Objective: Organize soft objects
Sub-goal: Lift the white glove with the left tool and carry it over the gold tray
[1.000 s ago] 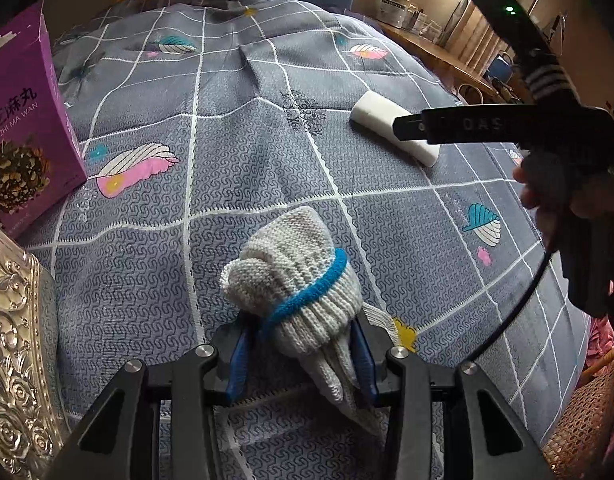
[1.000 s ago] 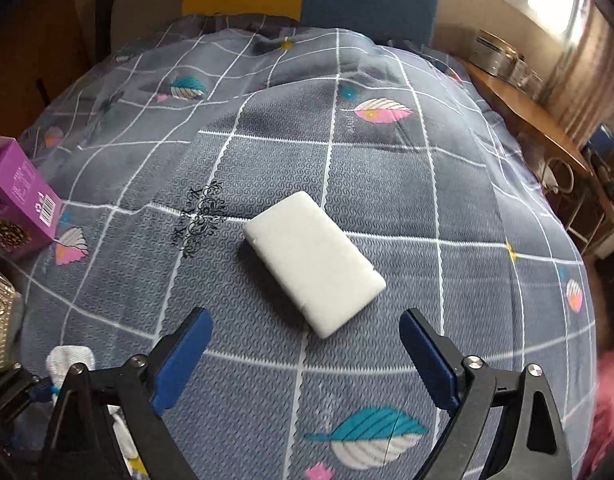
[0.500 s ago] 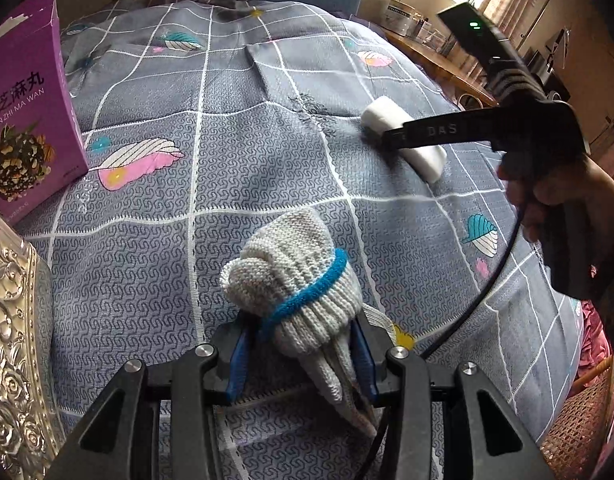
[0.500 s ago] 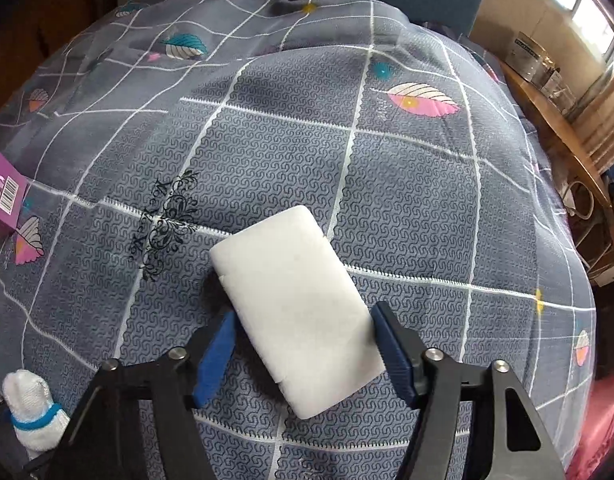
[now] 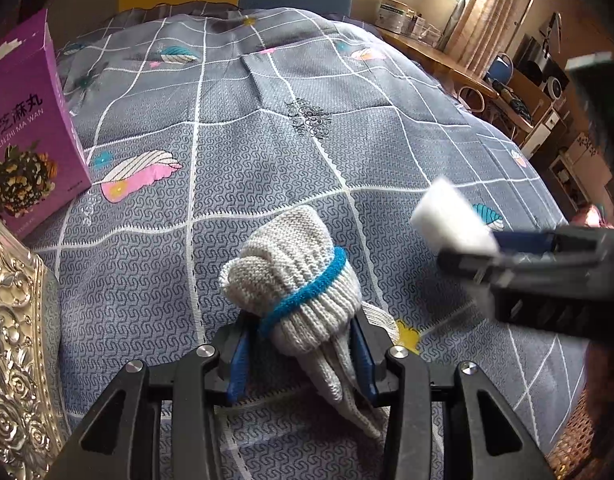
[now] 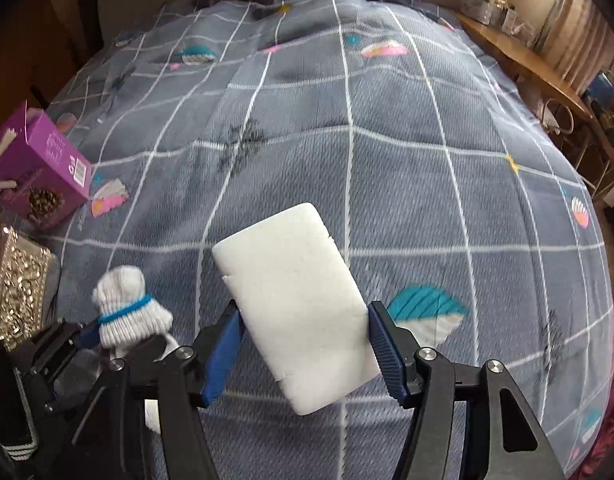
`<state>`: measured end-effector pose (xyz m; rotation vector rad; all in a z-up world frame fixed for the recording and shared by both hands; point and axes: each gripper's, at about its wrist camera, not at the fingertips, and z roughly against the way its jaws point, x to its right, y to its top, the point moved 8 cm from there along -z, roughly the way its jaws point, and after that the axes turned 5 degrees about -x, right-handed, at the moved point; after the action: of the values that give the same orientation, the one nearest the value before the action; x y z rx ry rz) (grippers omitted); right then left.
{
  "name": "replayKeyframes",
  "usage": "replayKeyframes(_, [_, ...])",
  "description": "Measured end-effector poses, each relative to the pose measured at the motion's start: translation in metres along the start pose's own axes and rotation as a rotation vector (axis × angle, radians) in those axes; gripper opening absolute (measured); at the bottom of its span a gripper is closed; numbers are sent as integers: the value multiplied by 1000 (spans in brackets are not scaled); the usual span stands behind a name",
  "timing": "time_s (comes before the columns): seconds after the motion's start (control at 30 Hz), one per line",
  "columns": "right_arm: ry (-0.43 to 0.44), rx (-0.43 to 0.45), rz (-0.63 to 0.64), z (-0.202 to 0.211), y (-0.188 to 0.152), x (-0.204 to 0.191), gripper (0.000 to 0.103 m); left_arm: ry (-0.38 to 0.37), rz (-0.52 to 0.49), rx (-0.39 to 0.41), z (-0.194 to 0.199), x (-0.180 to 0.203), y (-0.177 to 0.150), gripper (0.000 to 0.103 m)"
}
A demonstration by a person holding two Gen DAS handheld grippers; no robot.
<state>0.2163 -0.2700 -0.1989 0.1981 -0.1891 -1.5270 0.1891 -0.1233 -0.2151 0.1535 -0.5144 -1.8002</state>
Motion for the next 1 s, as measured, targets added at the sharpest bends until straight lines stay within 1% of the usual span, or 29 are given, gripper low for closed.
replayKeyframes(0.07, [-22,-40,-25,-17,-18,-3,64,11,-19,1,0,0,1,41])
replayKeyframes(0.1, [-38,-6,-30,-19,-20,-4,65,17,-27,1,0,0,1,39])
replayKeyframes(0.17, [-67,8,-18,-19,-21,-7,65,25,-32,2,0,1,1,38])
replayKeyframes(0.23, [-57,18,-36,-22,-23,-6,67,26,-19,-2,2,1,1,32])
replayKeyframes(0.33, [-42,33,-38,-24,-24,-5,68,32,-32,-6,3,4,0,30])
replayKeyframes(0.4, [-52,39,-30,-24,-26,-6,68,41,-49,-2,8,4,-1,28])
replayKeyframes(0.47, [-60,48,-10,-25,-24,-4,68,52,-69,21,17,7,0,28])
replayKeyframes(0.57, [-46,47,-19,-25,-26,-5,69,61,-87,67,37,10,3,27])
replayKeyframes(0.77, [-43,47,-5,-28,-23,1,70,52,-117,174,85,16,10,28])
replayKeyframes(1.0, [-56,62,9,-27,-23,-4,70,34,-137,247,126,22,10,28])
